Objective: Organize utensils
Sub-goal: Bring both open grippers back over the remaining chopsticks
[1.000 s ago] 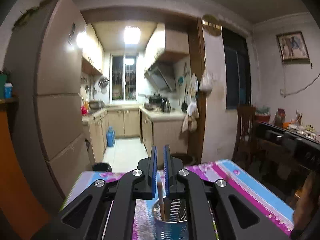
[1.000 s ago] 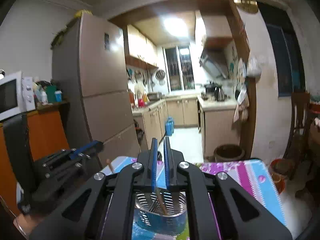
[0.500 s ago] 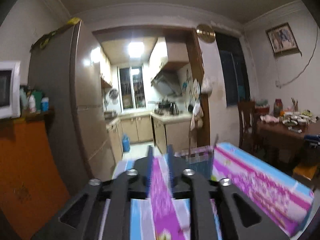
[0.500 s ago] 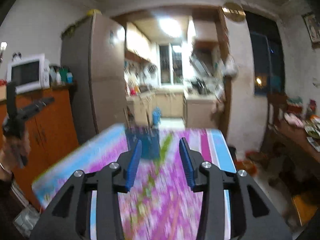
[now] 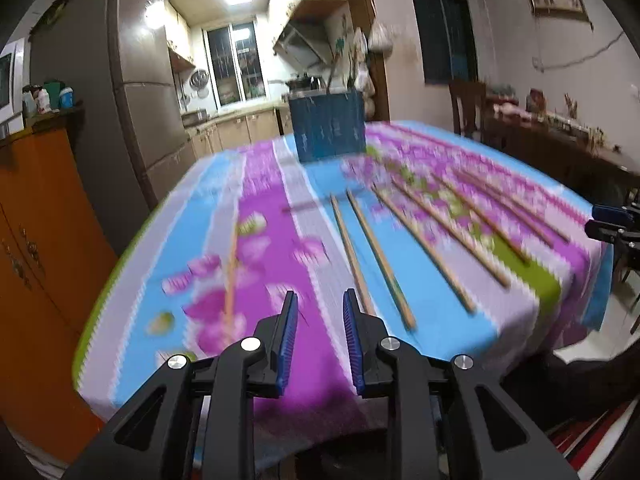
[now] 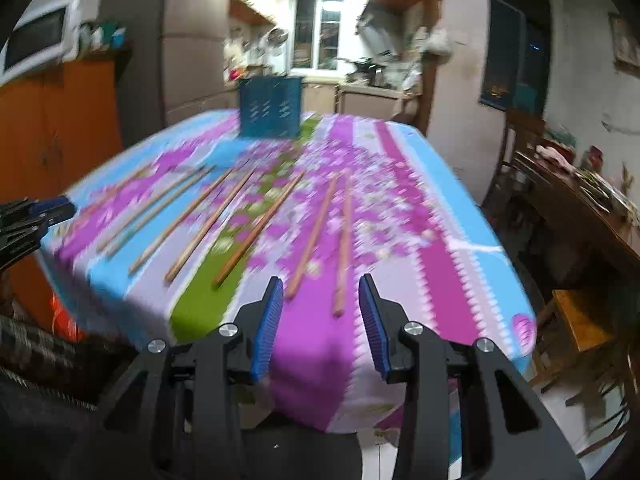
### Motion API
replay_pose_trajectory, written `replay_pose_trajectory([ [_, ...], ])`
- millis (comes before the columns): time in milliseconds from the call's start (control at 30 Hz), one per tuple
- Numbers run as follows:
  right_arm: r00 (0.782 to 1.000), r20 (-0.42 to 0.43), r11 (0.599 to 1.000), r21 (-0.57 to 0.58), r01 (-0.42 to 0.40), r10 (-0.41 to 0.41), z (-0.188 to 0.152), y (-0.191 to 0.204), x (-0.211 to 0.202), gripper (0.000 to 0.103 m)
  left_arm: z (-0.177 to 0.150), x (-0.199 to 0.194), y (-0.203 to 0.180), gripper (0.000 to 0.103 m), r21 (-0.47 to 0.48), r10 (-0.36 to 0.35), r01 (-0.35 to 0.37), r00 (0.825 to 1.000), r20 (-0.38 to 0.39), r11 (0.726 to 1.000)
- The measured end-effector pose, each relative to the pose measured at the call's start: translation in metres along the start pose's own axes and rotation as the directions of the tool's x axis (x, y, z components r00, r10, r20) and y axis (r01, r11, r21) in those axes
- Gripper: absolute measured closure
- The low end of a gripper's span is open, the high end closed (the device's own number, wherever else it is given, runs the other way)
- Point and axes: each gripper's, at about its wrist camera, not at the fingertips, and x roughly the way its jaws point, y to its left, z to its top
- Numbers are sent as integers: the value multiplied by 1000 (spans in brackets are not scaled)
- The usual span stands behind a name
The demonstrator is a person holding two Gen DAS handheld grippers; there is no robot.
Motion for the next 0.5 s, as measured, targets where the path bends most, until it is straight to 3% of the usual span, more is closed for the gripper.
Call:
replay_pose_trajectory([
  [133, 998, -6, 998, 14, -66, 66, -11, 11, 8, 68, -12, 5, -17, 78, 18, 13, -12, 1000, -17, 1000],
  [500, 996, 67, 997, -68, -49, 54, 1, 40, 17, 69, -12, 9, -31, 78, 63, 18, -19, 1000, 13, 998],
])
